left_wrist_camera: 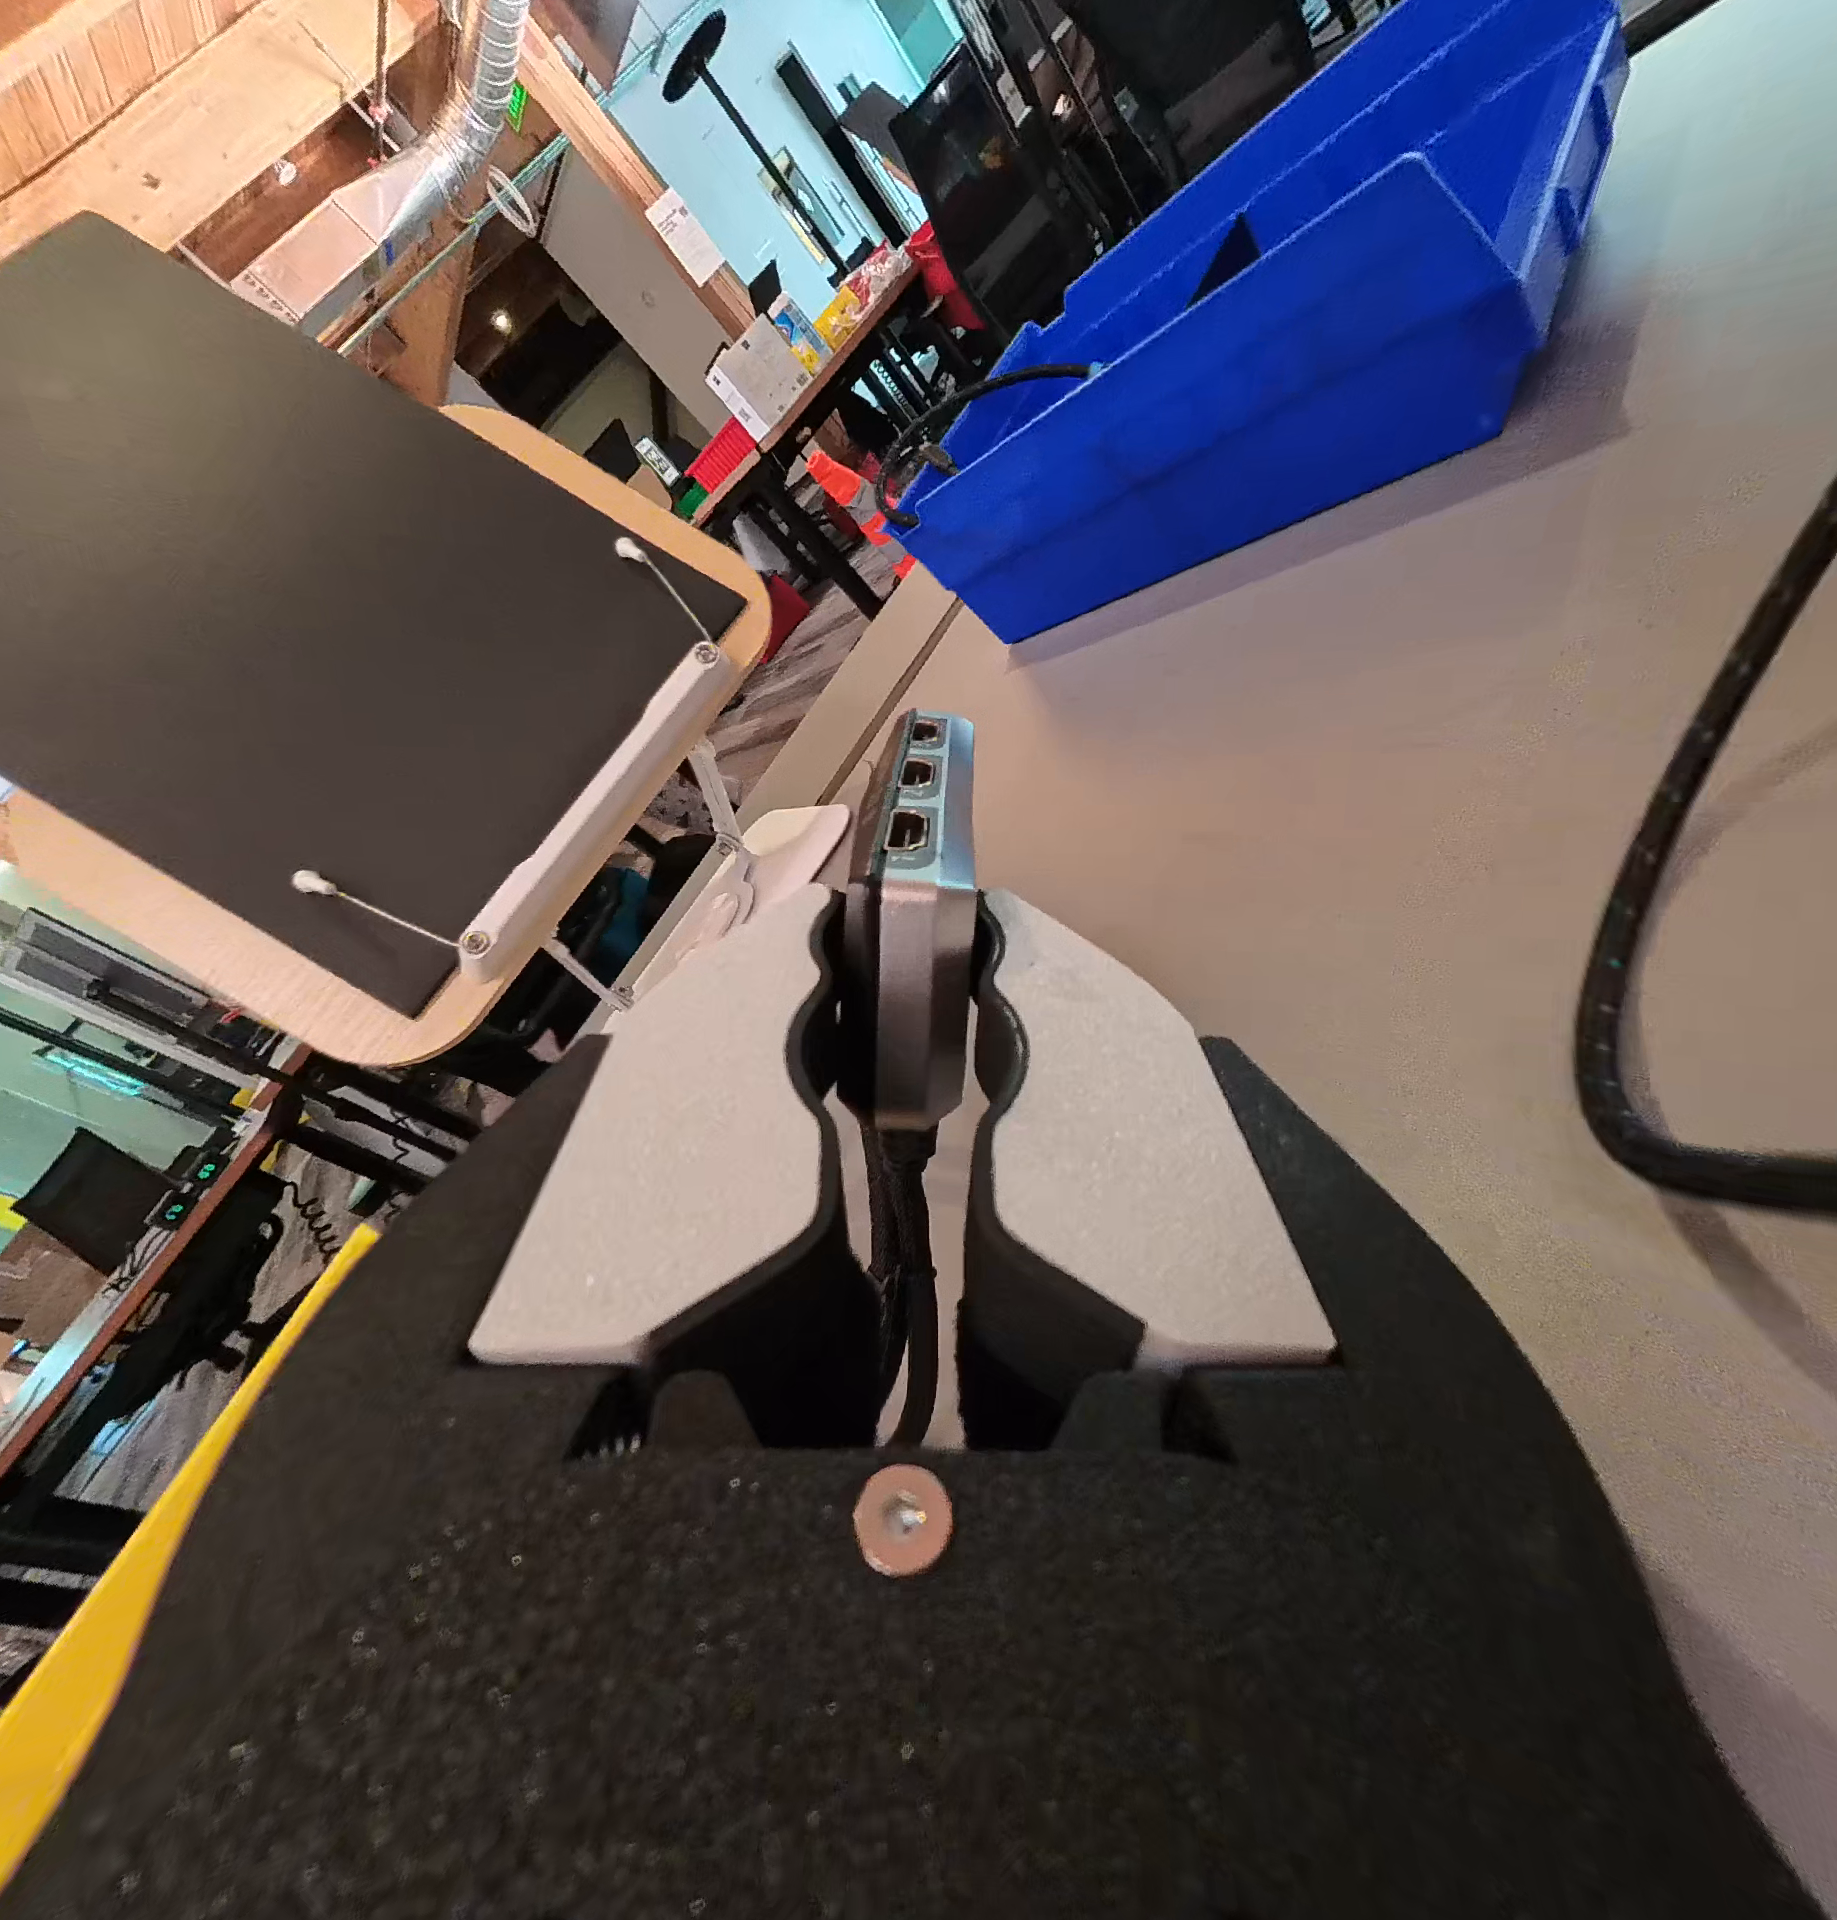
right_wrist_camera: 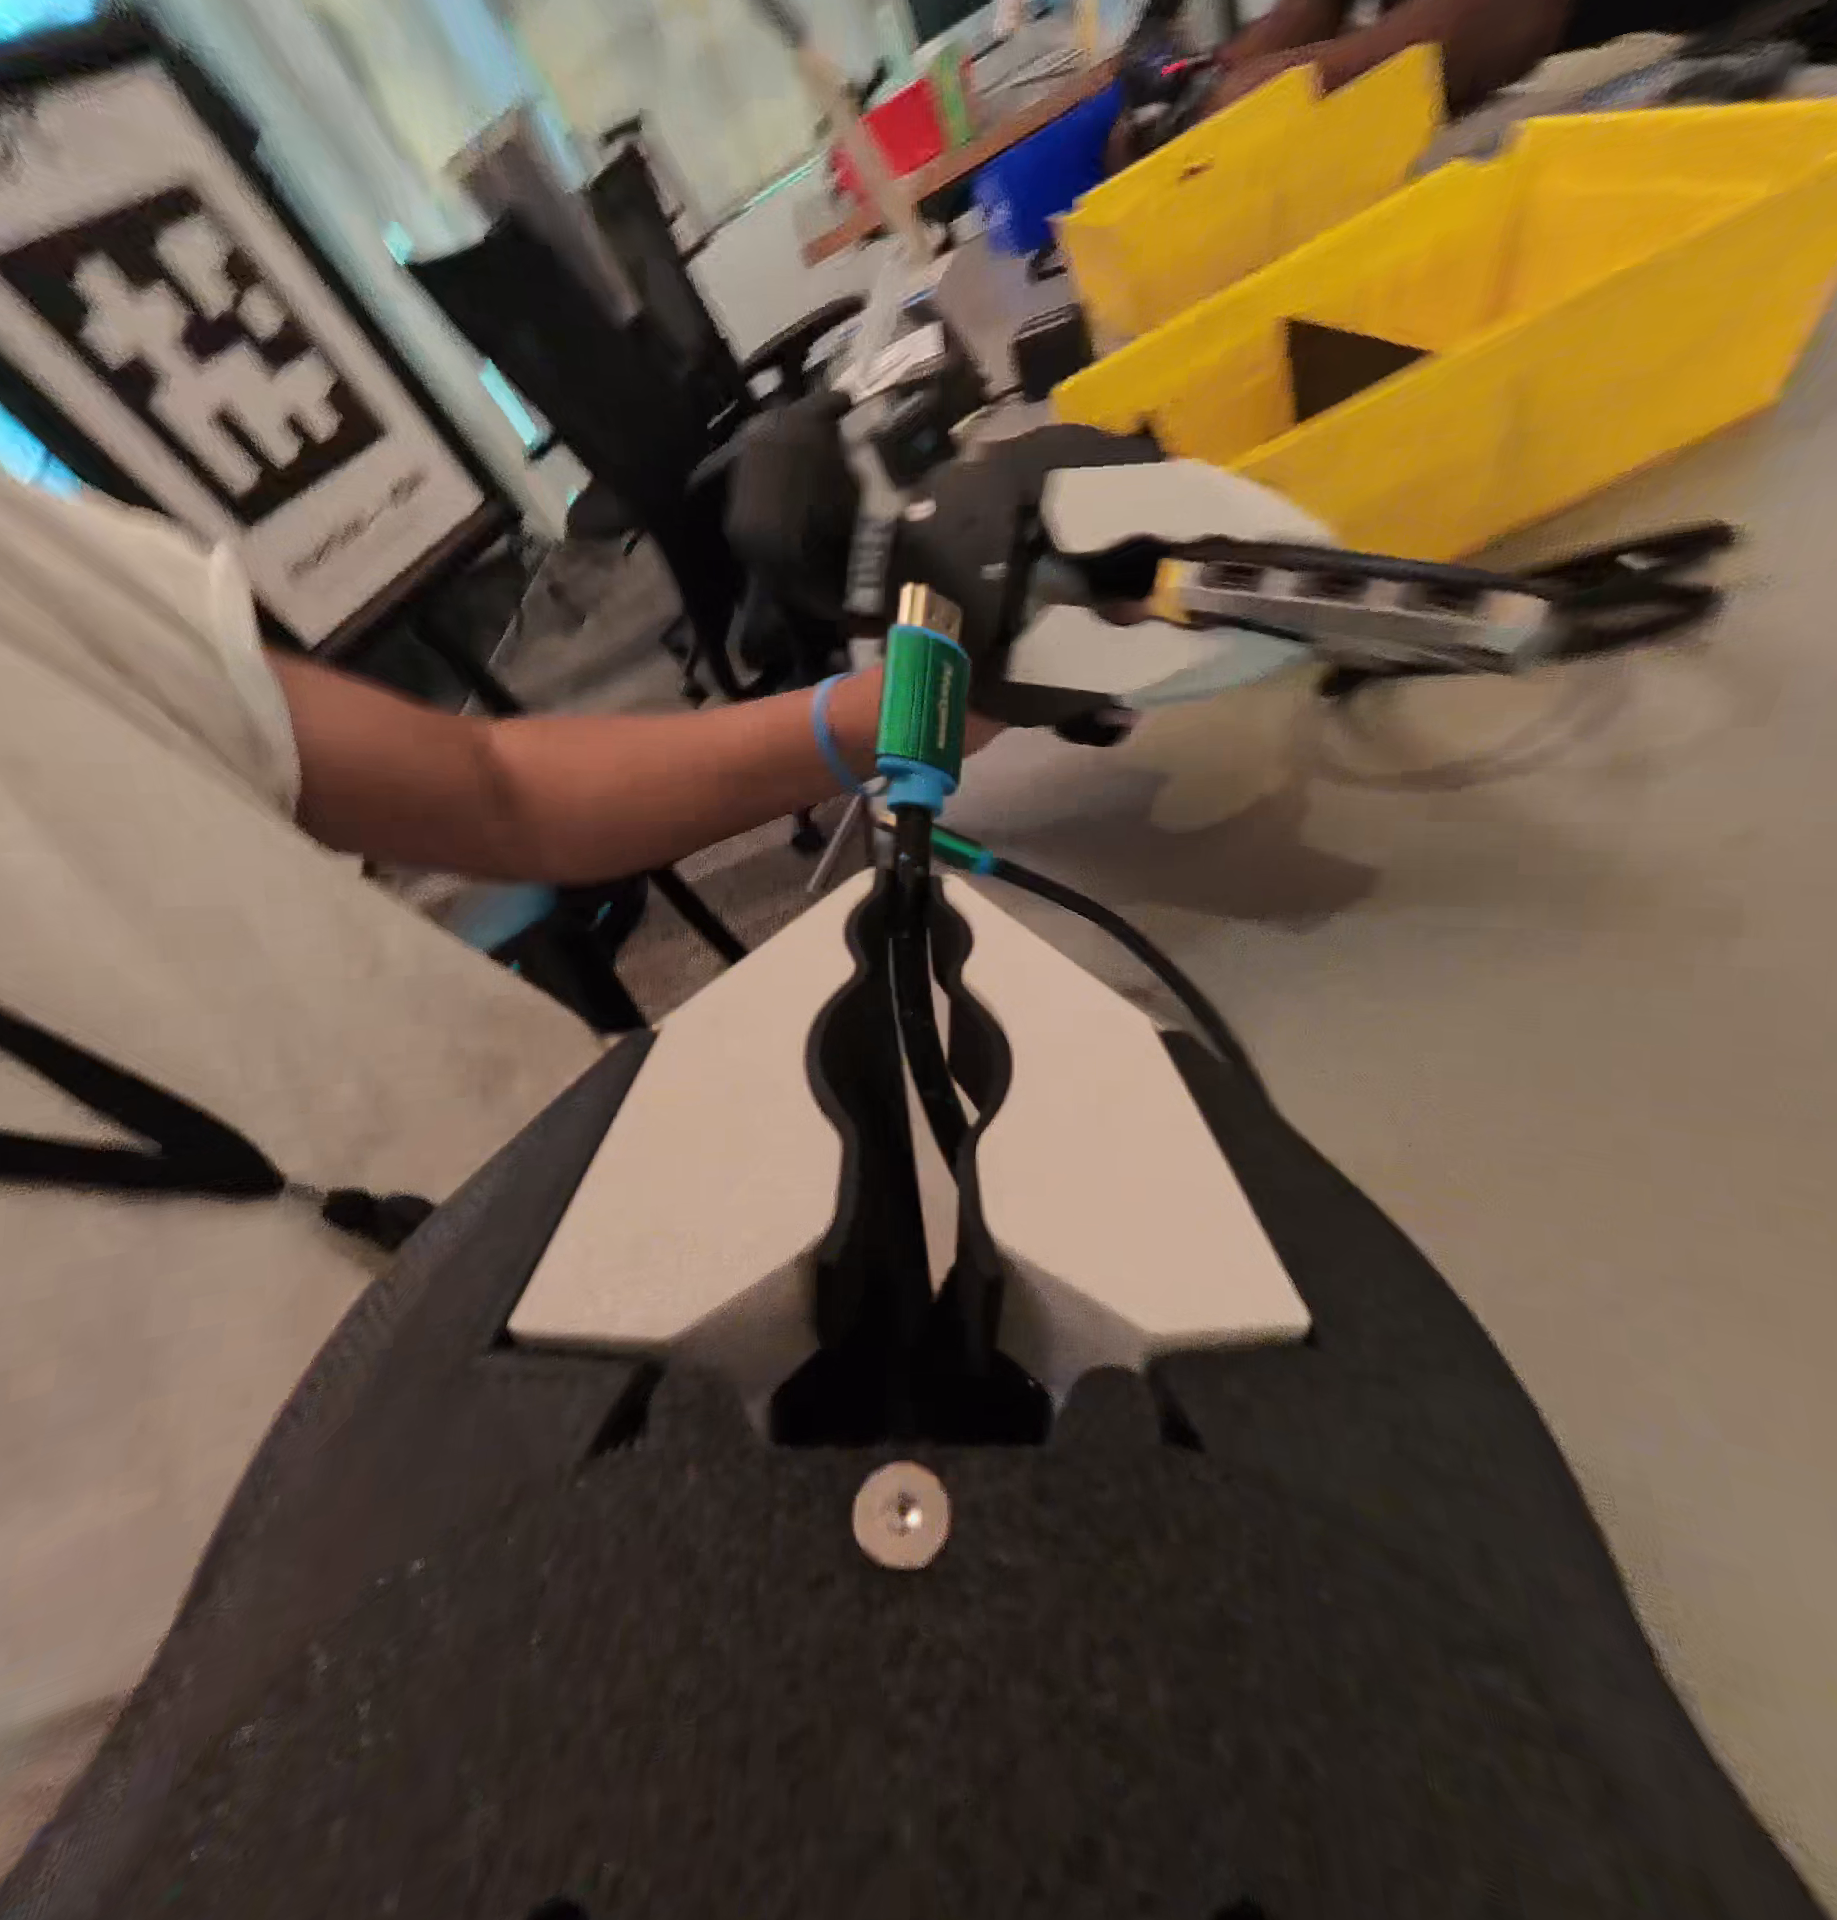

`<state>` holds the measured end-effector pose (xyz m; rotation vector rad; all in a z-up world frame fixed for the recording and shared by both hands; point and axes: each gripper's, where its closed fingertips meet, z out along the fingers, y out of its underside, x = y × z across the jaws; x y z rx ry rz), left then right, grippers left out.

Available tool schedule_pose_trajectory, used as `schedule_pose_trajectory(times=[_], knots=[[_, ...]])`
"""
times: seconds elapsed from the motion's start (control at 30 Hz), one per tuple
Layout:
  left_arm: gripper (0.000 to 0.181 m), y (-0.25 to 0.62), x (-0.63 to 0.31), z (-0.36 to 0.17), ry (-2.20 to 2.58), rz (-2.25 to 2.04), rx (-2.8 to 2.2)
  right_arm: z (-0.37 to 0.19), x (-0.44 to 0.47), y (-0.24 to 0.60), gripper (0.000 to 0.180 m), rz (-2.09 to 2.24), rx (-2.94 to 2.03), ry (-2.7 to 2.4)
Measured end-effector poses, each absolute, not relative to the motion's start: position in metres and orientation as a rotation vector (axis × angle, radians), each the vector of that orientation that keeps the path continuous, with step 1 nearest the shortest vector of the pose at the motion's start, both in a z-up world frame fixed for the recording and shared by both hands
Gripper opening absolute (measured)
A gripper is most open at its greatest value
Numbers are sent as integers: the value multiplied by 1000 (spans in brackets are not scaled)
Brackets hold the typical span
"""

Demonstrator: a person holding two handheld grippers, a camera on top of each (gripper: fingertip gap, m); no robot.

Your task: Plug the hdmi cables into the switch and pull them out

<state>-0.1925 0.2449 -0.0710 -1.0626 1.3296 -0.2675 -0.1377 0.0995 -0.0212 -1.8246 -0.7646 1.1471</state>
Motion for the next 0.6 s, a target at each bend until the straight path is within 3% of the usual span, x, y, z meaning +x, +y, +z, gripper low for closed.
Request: schedule_pose_trajectory(times=[0.2, 0.6], knots=[[21, 242, -191, -74, 1352, -260, -1060, -72, -66, 151, 7, 963, -1989, -386], [21, 239, -184, -83, 1392, -242, -1064, -59, -39, 155, 6, 793, -1895, -374]])
